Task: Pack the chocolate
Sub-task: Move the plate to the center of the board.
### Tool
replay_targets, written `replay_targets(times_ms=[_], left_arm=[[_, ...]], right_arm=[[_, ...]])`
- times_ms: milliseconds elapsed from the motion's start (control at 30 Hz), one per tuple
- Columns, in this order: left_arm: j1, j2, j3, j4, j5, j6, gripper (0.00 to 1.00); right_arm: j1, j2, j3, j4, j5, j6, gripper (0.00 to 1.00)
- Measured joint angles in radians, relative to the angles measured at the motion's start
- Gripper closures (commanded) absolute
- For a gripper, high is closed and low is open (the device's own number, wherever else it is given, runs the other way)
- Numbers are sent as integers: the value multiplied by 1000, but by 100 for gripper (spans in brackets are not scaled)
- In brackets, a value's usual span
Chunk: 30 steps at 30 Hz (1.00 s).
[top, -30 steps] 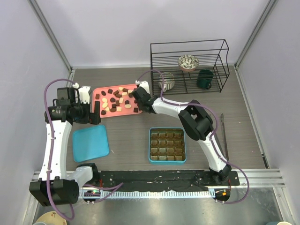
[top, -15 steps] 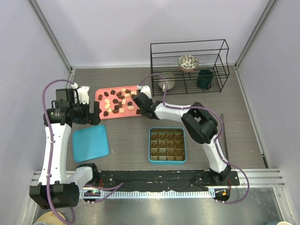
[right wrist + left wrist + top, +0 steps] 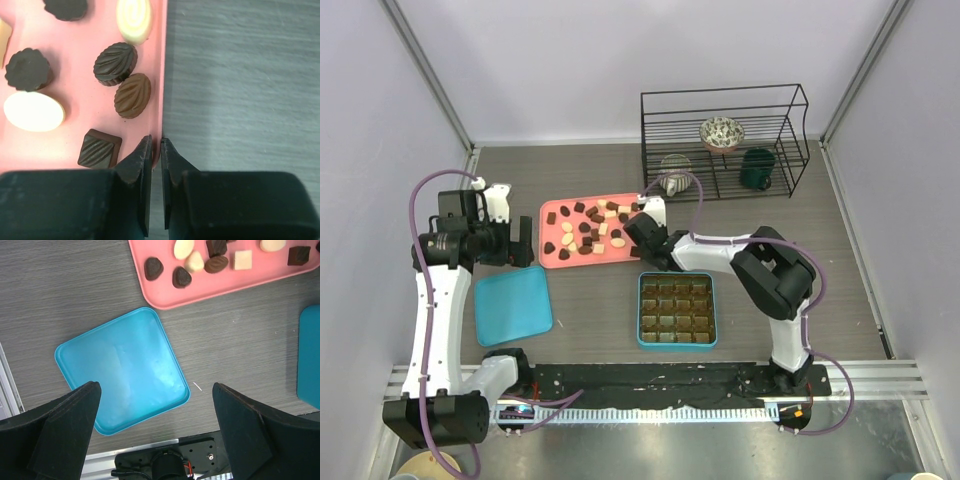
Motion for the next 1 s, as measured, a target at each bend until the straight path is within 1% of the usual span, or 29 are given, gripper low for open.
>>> replay_targets(times_ms=[133,333,533,667,800,1000], left_arm=[[0,-2,0,0,2,0,0],[0,-2,0,0,16,-2,0],[0,-2,0,0,33,-5,0],[0,-2,0,1,40,-4,0],[0,-2,0,0,42,-1,0],[0,-2,-4,0,81,1,0]], right_arm=[[0,-60,-84,13,-3,27,85],[0,-156,-188,-27,-5,42,85],[0,-194,-223,-64,-1,74,86],[-4,-196,-223,-77,-2,118,91],[-10,-208,-237,-79,-1,174,92],[-36,-307,-353,-80,0,261,92]])
